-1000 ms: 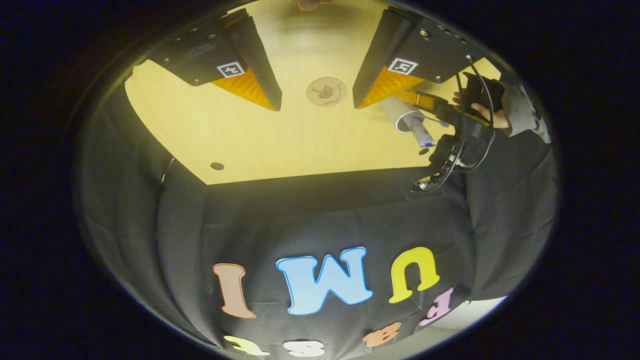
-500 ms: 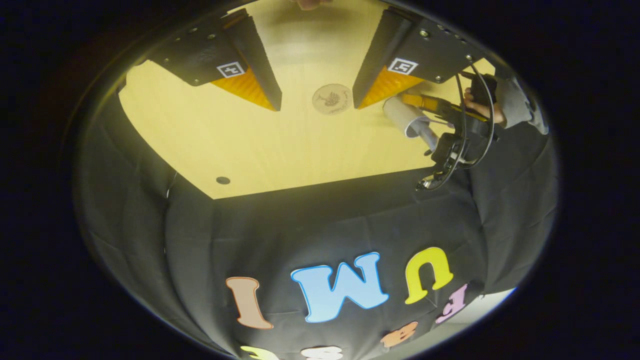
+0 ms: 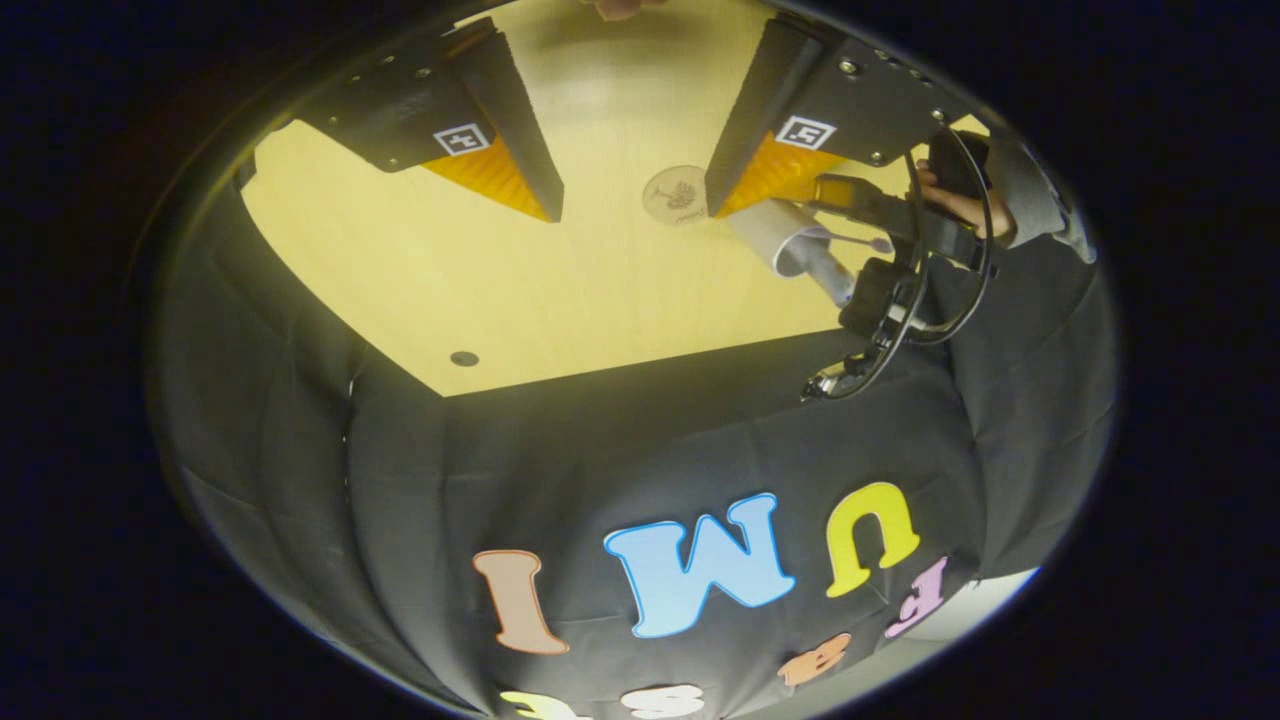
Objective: Put the toothbrush and toothpaste on the desktop into the cup, then pick up the cup and place it on the coaster on the desktop.
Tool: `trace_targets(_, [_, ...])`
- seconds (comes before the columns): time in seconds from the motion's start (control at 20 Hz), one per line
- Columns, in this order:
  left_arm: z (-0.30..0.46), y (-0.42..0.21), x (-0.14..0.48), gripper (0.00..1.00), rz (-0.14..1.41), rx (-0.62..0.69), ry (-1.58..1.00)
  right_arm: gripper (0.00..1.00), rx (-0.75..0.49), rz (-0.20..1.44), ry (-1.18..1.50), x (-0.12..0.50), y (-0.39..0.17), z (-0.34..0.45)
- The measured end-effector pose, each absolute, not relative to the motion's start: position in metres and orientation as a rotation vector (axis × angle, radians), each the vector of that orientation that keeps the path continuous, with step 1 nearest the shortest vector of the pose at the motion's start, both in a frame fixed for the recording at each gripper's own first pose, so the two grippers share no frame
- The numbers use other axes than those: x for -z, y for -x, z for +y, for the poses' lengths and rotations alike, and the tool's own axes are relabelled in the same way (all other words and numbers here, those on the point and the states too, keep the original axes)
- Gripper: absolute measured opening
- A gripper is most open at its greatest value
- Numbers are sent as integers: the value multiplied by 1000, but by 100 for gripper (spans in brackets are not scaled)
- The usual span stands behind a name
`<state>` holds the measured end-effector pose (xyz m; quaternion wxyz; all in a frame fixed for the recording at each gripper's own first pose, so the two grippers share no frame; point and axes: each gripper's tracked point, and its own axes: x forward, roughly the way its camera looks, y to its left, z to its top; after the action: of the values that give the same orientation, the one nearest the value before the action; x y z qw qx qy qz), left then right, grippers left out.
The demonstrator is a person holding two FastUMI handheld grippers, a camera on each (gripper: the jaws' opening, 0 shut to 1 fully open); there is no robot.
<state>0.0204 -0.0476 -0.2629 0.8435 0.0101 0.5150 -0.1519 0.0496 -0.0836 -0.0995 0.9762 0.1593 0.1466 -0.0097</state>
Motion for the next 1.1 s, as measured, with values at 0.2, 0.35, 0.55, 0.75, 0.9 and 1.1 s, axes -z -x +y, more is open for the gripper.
trace_targets(0.2, [-85, -30, 244, 41, 1105, 364, -83, 84, 52, 302, -339, 109, -45, -109])
trace_targets(0.35, [-94, -39, 226, 41, 1128, 363, -108, 88, 60, 305, -362, 112, -45, -122])
trace_targets(0.55, [-89, -59, 180, 41, 1143, 337, -158, 88, 67, 296, -383, 112, -48, -136])
trace_targets(0.75, [-74, -81, 115, 41, 1167, 320, -207, 88, 50, 287, -379, 111, -49, -138])
trace_targets(0.9, [-59, -104, 56, 43, 1163, 308, -194, 88, 48, 287, -358, 112, -49, -141])
trace_targets(1.1, [-46, -131, -49, 66, 1100, 320, -108, 88, 31, 252, -294, 93, -51, -137])
